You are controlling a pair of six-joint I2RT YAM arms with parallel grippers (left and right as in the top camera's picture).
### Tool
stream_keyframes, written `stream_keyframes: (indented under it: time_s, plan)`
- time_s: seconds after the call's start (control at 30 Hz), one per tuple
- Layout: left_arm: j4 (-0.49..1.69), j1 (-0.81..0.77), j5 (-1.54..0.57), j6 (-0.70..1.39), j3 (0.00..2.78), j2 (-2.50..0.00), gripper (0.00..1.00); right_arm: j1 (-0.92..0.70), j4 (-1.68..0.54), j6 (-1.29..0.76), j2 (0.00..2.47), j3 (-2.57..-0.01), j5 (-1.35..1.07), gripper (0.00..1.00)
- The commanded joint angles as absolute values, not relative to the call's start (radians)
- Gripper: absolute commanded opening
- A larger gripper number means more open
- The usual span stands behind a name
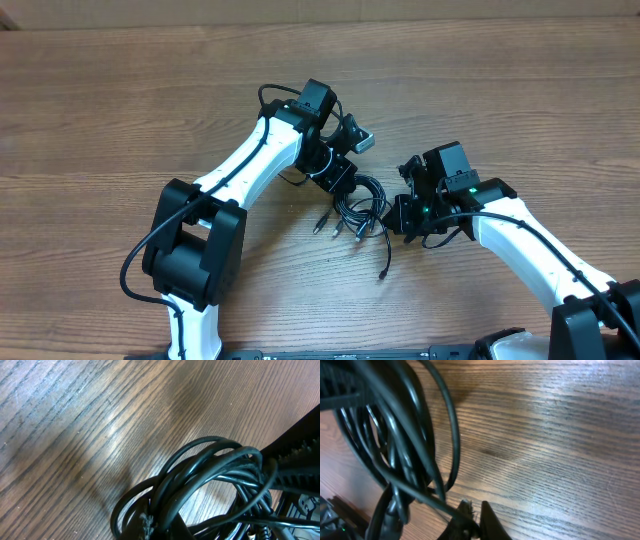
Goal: Untangle cables
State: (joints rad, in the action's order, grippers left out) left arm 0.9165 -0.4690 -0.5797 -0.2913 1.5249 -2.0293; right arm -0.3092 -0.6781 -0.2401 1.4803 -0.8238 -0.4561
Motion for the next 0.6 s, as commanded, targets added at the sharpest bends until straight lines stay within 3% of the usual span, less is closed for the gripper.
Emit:
stream_keyframes:
  time_s: [0.0,0.03,0.13,0.17,0.23,0.47,0.57]
  plan:
    - [0.921,-0.465,-0.567,-0.274,1.554,-2.001,0.04,-0.313,-0.680,-0.273,1.483,-0.820,-0.404,0.04]
    - [0.922,-0.465,-0.558,-0.267,1.554,-2.001,0.04,-0.313,-0.684,-0.303,1.483,-0.820,-0.368,0.04]
    - [0.937,-0.464,-0.507,-0.254,1.554,-2.001,0.04,-0.313,-0.769,-0.593,1.483,-0.820,-0.063,0.04]
    - [0.948,-0.464,-0.477,-0.253,1.554,-2.001,0.04,-0.313,-0.851,-0.775,1.483,-0.820,0.095,0.04]
    - [0.959,-0.463,-0.432,-0.231,1.554,-2.001,0.04,-0.313,-0.926,-0.922,1.483,-0.820,0.201,0.04]
    - [0.970,-0.429,-0.404,-0.207,1.554,-2.001,0.04,-0.313,-0.960,-0.943,1.483,-0.820,0.216,0.19]
    - [0.973,-0.410,-0.442,-0.202,1.554,-2.001,0.04,-0.313,-0.942,-0.942,1.483,-0.820,0.212,0.34]
